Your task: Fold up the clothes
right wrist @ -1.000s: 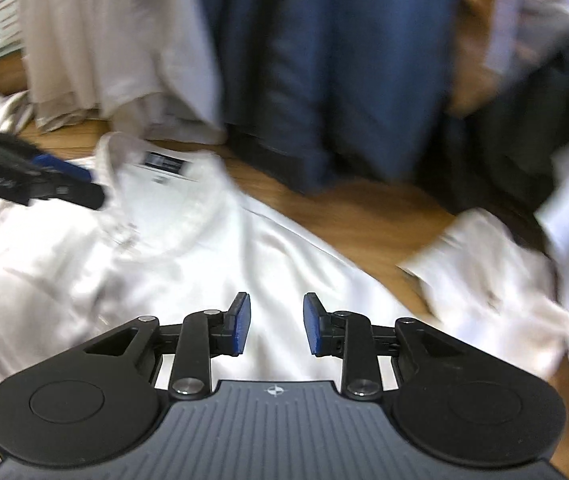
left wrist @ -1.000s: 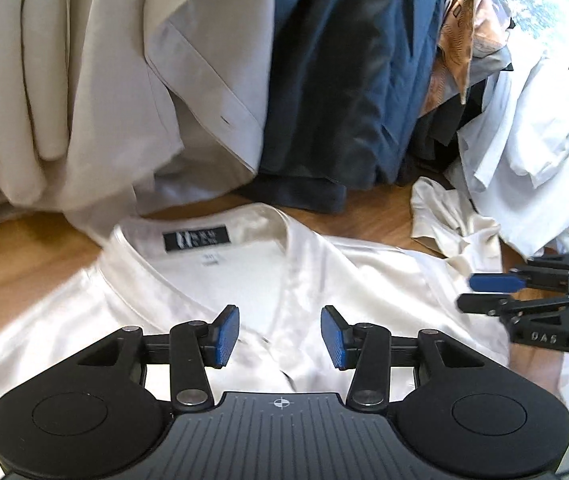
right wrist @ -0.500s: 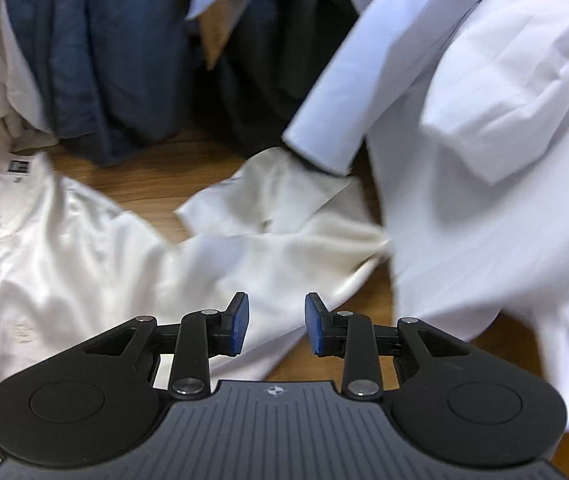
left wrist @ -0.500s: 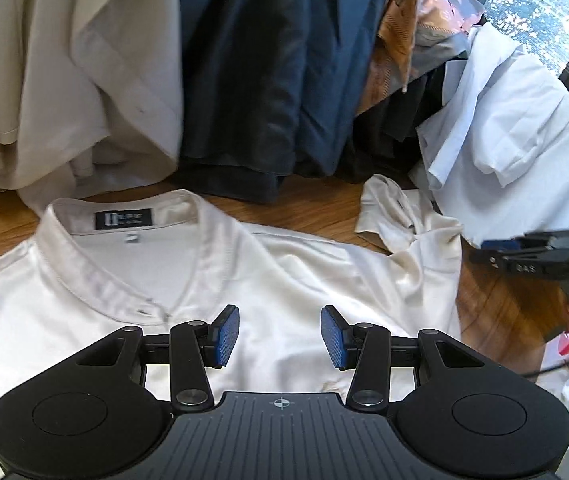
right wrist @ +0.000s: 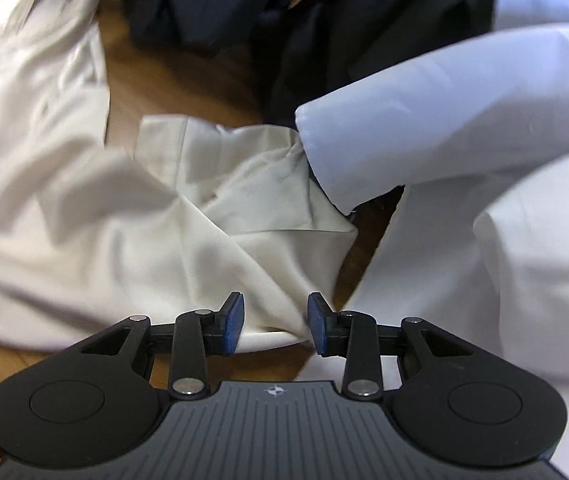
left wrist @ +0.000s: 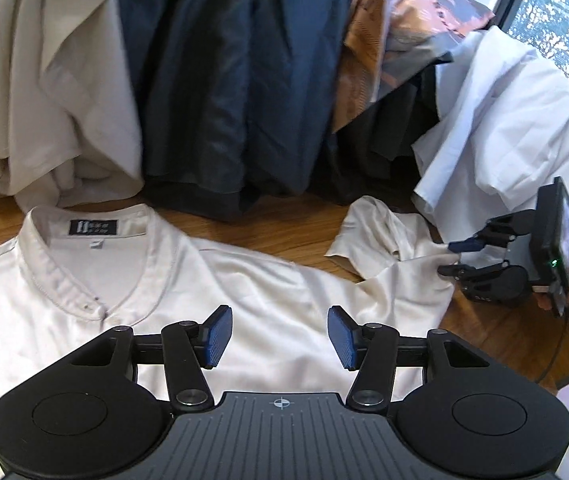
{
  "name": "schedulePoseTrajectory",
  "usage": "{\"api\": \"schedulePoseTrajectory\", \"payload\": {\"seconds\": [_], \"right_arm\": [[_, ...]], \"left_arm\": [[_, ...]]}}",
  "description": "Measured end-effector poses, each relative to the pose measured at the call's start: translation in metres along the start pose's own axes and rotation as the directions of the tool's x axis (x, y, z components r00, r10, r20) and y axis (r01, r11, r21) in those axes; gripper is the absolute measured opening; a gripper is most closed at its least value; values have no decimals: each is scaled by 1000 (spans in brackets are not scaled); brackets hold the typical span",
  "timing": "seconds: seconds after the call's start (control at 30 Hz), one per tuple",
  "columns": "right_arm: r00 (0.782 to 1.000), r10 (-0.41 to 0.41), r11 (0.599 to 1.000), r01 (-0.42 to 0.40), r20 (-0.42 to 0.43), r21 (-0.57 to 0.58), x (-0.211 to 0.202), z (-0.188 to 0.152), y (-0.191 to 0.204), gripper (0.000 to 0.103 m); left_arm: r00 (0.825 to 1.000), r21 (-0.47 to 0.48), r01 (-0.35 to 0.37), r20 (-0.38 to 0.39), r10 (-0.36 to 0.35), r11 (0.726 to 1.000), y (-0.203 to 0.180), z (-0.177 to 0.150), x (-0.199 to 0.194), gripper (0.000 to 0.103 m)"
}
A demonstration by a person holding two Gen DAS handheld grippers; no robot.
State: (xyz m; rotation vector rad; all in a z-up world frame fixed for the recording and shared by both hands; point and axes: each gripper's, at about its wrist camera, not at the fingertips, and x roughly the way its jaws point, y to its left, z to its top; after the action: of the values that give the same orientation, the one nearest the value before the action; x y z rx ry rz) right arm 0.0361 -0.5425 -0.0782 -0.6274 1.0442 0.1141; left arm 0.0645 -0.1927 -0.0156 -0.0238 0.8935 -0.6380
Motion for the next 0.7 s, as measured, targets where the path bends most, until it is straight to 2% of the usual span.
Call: {"api": "schedulePoseTrajectory", "payload": {"seconds": [0.03, 0.07, 0.17, 0.27, 0.37, 0.43, 0.47, 0.57, 0.67, 0.7], "right_arm": [[1000, 16, 1000, -16, -5, -17, 0, -1, 0, 22], [999, 35, 999, -35, -14, -17, 0, -2, -1, 2], [997, 78, 997, -77, -13, 17, -9, -7, -6, 1], [991, 136, 985, -135, -5, 109, -34, -11, -9, 1], [973, 231, 945, -227, 9, 237, -66, -18, -6, 1], [948, 317, 888, -310, 37, 339, -85, -21, -1, 1], [930, 362, 846, -357, 64, 395, -94, -22, 1, 1], [858, 488, 702, -495, 161, 512, -117, -21, 16, 1], [793, 535, 578, -596, 293, 558, -130, -5, 30, 1], [785, 528, 559, -609, 325, 563, -130, 2, 32, 2]], "left_arm": [[1000, 5, 2, 3, -2, 1000, -4, 1, 1, 56], [1000, 10, 3, 6, -3, 1000, -9, 3, 1, 56], [1000, 32, 22, 18, -22, 999, -20, 9, 4, 57], [999, 59, 45, 6, -45, 997, -29, 12, 12, 58], [998, 80, 58, -15, -57, 995, -34, 11, 22, 58], [998, 75, 63, -32, -61, 995, -34, 10, 28, 58], [997, 70, 65, -40, -63, 995, -33, 9, 30, 58], [996, 63, 74, -58, -71, 995, -27, 8, 32, 58], [996, 68, 71, -66, -67, 995, -22, 7, 30, 58], [996, 70, 65, -70, -60, 995, -19, 7, 29, 58]]}}
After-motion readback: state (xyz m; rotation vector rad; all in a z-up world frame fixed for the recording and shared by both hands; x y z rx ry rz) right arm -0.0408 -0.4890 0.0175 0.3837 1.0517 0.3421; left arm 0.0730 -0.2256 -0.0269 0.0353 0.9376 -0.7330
